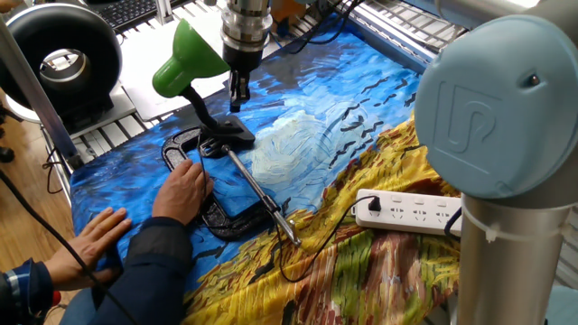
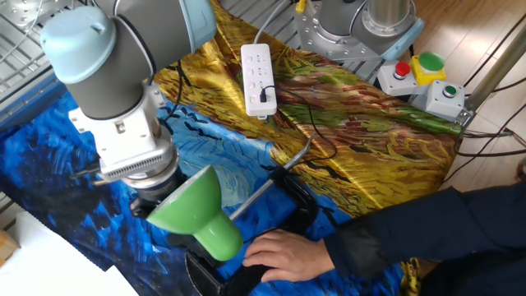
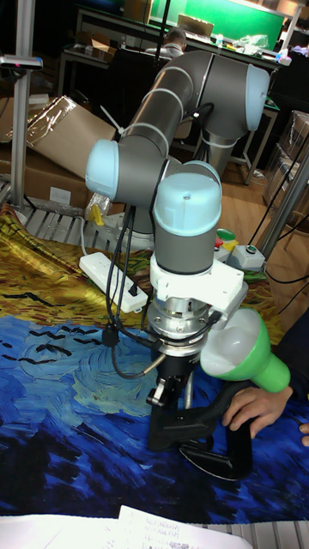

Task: Turn on the desk lamp by pressing the button

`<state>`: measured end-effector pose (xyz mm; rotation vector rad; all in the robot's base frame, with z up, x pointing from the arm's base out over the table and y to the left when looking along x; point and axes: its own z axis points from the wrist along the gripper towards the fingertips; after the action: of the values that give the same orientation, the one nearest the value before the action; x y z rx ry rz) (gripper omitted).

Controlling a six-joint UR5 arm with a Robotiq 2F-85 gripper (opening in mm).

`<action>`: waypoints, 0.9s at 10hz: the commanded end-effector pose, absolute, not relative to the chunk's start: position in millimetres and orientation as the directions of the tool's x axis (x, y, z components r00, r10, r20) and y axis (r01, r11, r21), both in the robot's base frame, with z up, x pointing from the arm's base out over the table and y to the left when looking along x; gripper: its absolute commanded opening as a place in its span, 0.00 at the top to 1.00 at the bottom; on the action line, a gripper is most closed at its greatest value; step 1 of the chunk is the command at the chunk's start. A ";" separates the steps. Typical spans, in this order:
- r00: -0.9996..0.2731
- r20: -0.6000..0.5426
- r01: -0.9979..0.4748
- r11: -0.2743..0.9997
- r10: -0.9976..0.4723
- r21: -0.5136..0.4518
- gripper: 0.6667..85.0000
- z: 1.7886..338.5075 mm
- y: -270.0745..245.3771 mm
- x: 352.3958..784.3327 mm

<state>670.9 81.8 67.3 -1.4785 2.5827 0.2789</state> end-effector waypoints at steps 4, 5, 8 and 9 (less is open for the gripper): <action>-0.504 -0.267 -0.863 0.493 -0.822 0.112 1.00 62.6 90.7 666.8; -0.502 -0.269 -0.864 0.492 -0.822 0.111 1.00 61.5 90.6 667.0; -0.499 -0.277 -0.865 0.492 -0.821 0.102 1.00 53.5 93.1 672.6; -0.499 -0.279 -0.865 0.492 -0.820 0.100 1.00 51.3 92.8 674.0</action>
<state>669.3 90.3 55.0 -1.4698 2.5528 0.3273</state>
